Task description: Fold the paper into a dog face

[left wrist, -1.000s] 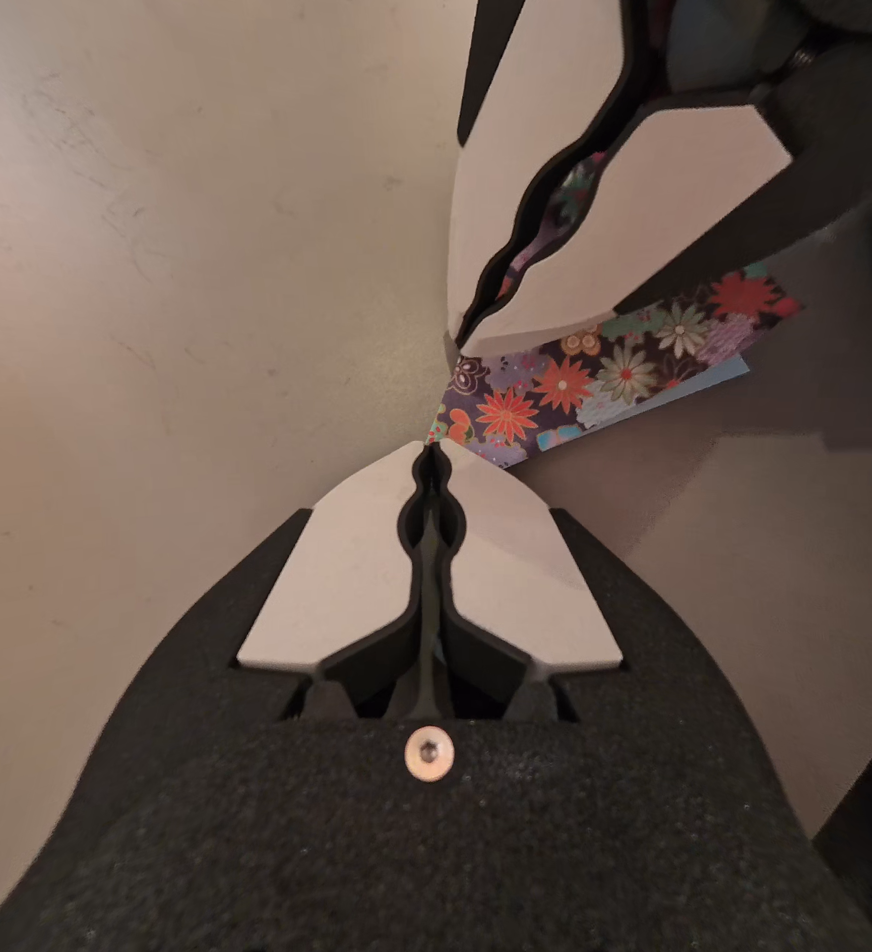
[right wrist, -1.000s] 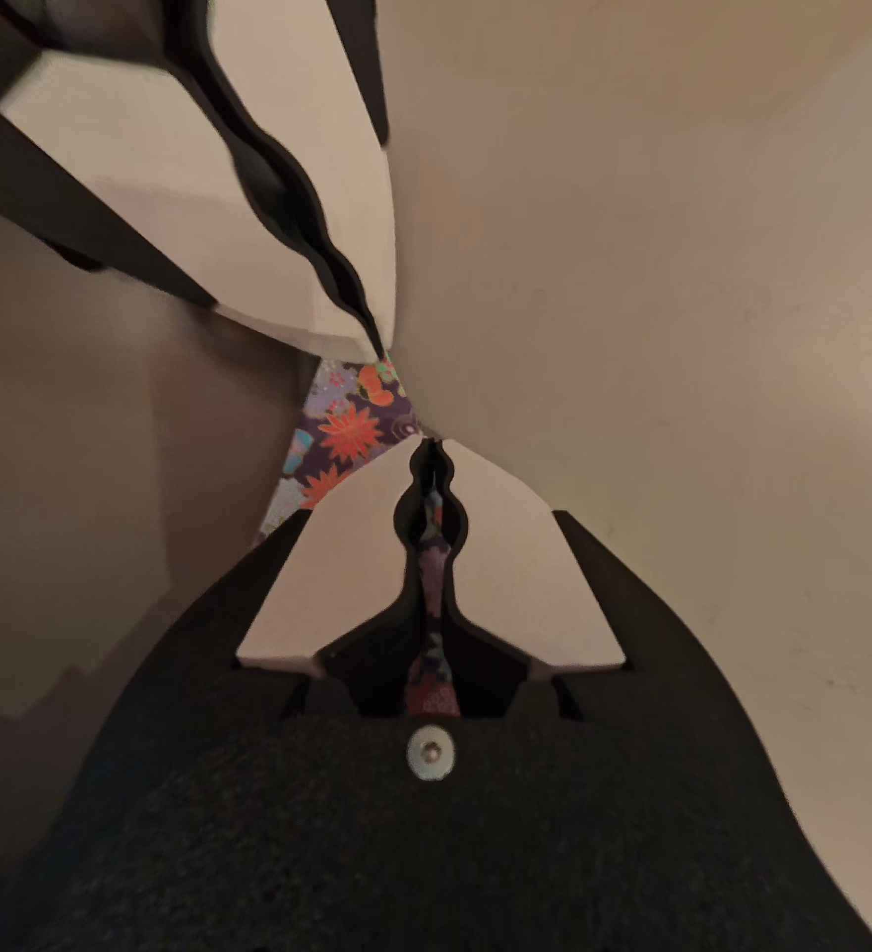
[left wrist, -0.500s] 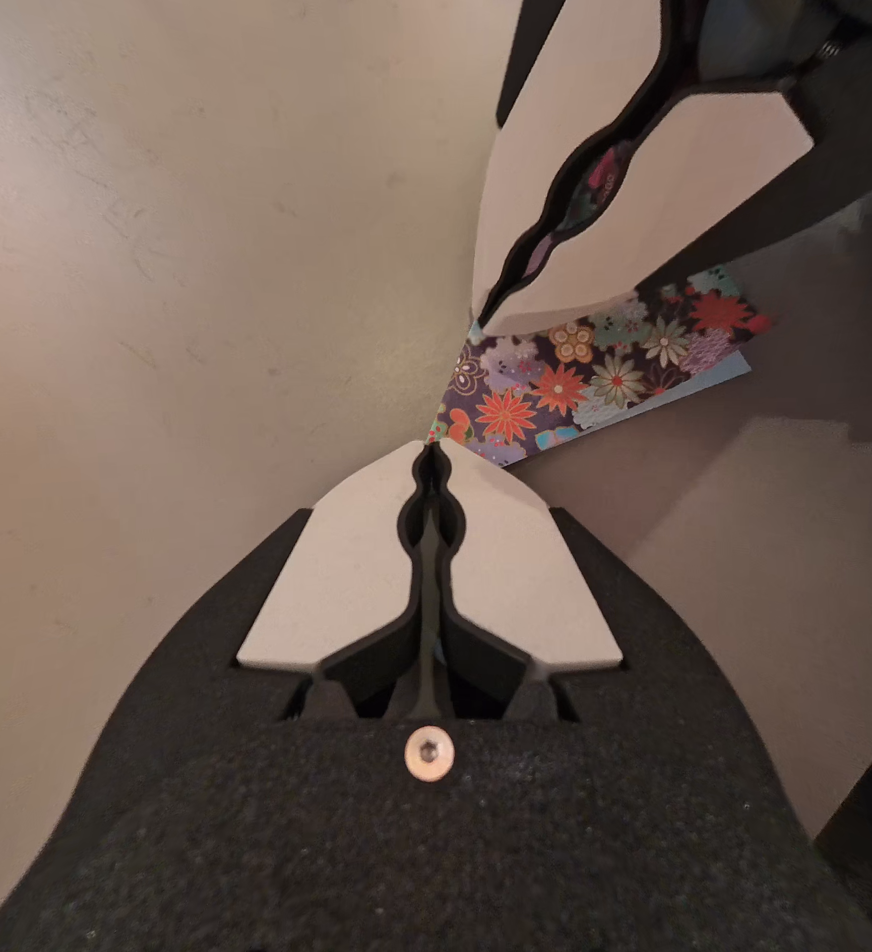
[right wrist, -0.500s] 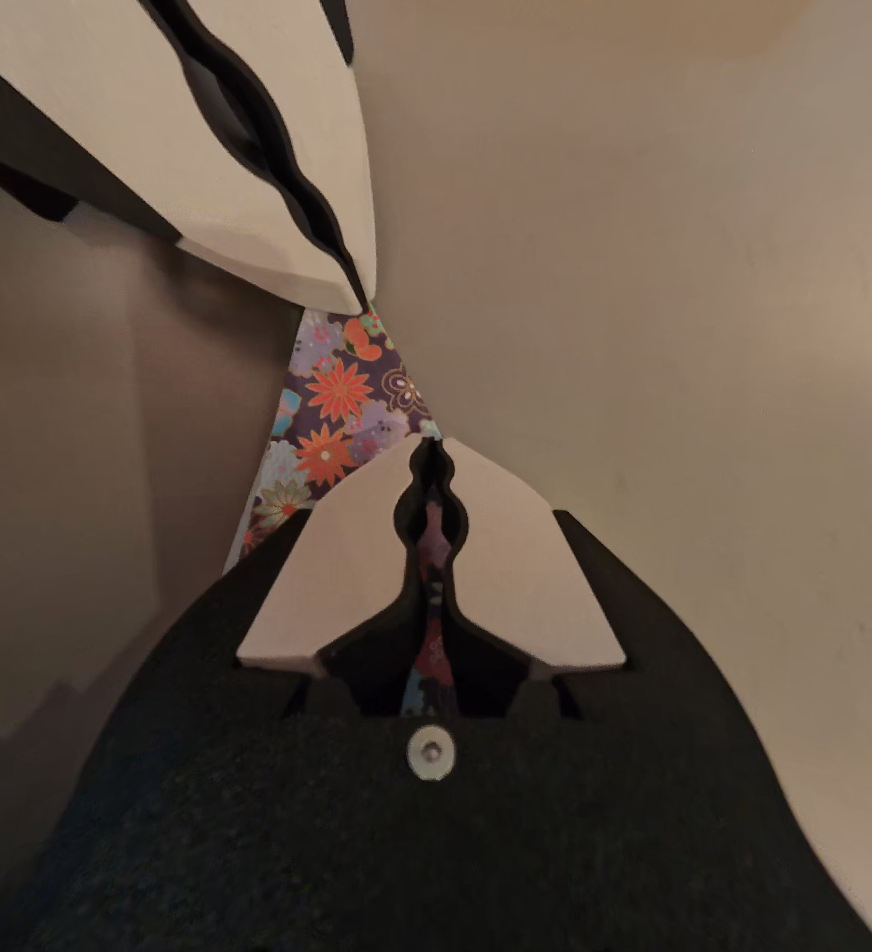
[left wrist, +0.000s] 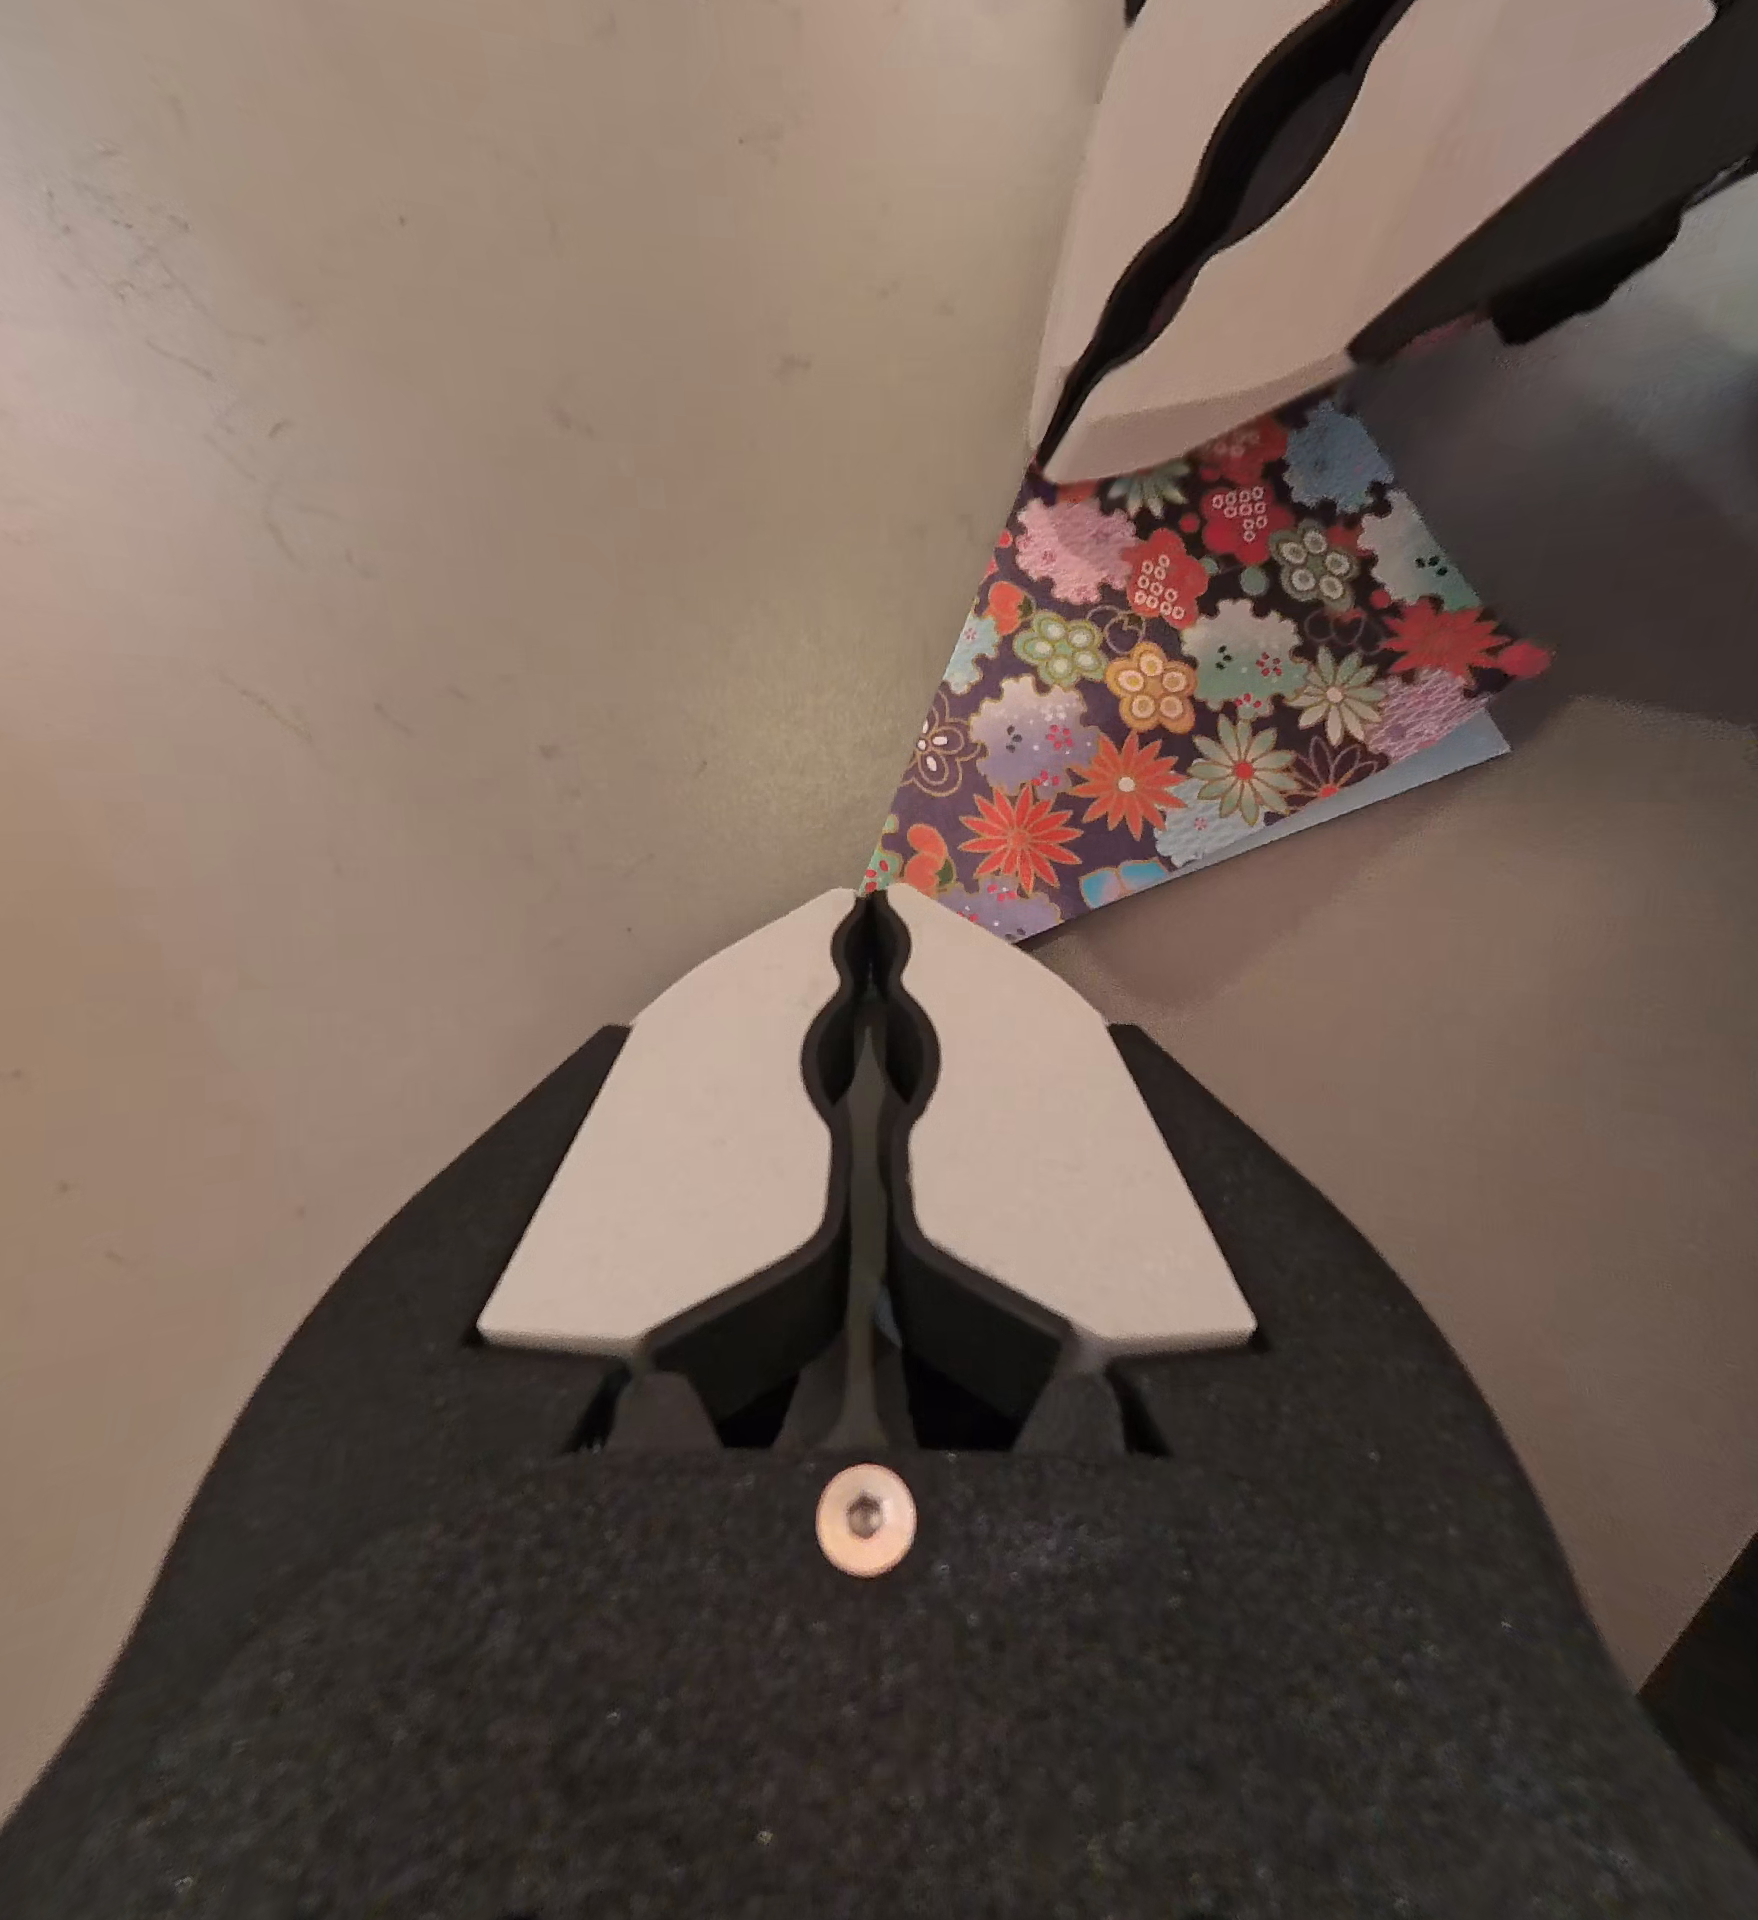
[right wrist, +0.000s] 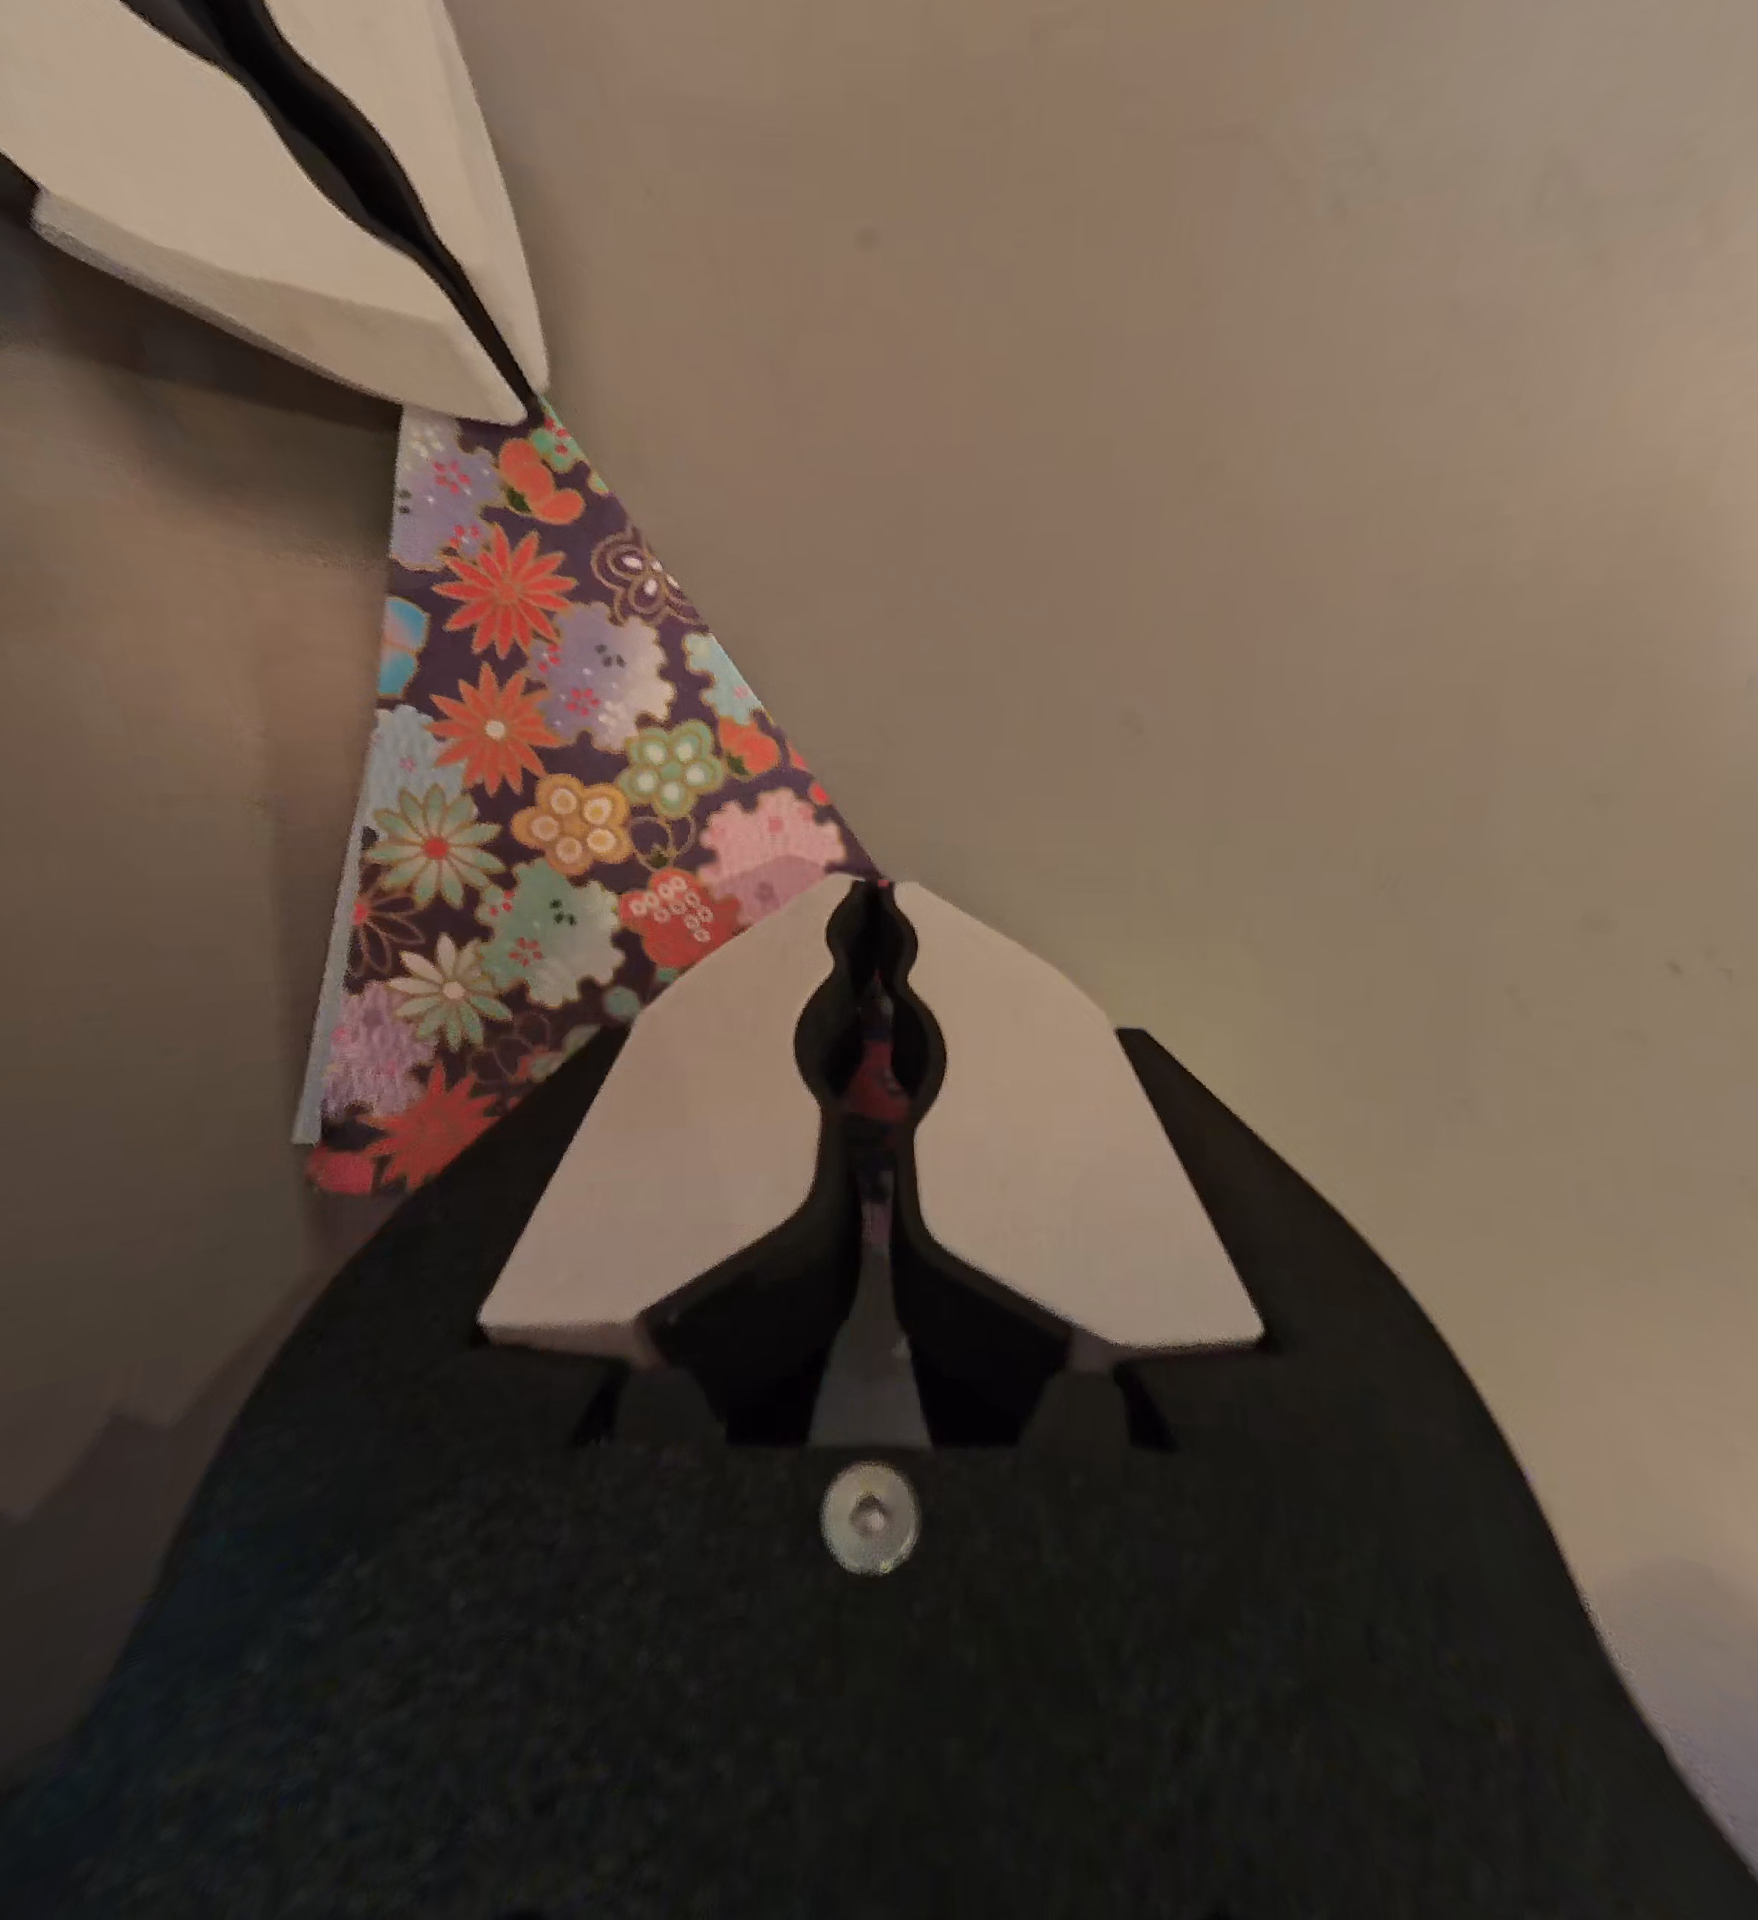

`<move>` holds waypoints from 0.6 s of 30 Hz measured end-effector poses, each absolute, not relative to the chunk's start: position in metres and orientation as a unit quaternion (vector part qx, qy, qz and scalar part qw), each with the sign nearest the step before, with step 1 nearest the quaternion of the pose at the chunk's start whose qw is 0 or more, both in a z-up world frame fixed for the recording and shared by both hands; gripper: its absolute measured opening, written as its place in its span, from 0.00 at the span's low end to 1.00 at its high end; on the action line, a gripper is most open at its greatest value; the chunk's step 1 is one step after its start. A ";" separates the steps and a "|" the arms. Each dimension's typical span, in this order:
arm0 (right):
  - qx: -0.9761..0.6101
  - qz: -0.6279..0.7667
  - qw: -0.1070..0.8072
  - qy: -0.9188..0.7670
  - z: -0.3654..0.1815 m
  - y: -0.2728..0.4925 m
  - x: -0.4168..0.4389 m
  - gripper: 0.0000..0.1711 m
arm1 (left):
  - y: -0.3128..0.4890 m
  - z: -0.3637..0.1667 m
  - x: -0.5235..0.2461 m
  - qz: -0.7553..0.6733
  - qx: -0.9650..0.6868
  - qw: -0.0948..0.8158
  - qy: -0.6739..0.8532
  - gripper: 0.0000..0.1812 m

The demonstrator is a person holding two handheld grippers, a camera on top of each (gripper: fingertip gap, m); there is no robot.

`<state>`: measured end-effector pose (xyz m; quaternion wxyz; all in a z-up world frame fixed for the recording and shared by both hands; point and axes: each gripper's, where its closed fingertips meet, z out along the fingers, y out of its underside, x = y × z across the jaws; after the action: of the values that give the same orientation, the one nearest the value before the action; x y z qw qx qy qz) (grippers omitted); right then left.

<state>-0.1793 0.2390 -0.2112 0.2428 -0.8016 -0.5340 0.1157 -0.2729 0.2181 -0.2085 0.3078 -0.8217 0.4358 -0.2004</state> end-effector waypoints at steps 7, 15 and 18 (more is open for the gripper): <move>-0.813 0.124 0.251 -0.510 -0.211 0.241 -0.167 0.00 | 0.218 -0.209 -0.273 -0.200 -0.821 0.308 0.437 0.00; -0.829 0.103 0.252 -0.488 -0.212 0.245 -0.141 0.00 | 0.218 -0.209 -0.273 -0.200 -0.821 0.308 0.437 0.00; -0.839 0.097 0.251 -0.472 -0.212 0.247 -0.125 0.00 | 0.218 -0.209 -0.273 -0.200 -0.821 0.308 0.438 0.00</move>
<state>-0.1247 0.2474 -0.2117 0.2515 -0.8394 -0.4720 0.0969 -0.2727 0.2181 -0.2085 0.3079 -0.8207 0.4378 -0.2002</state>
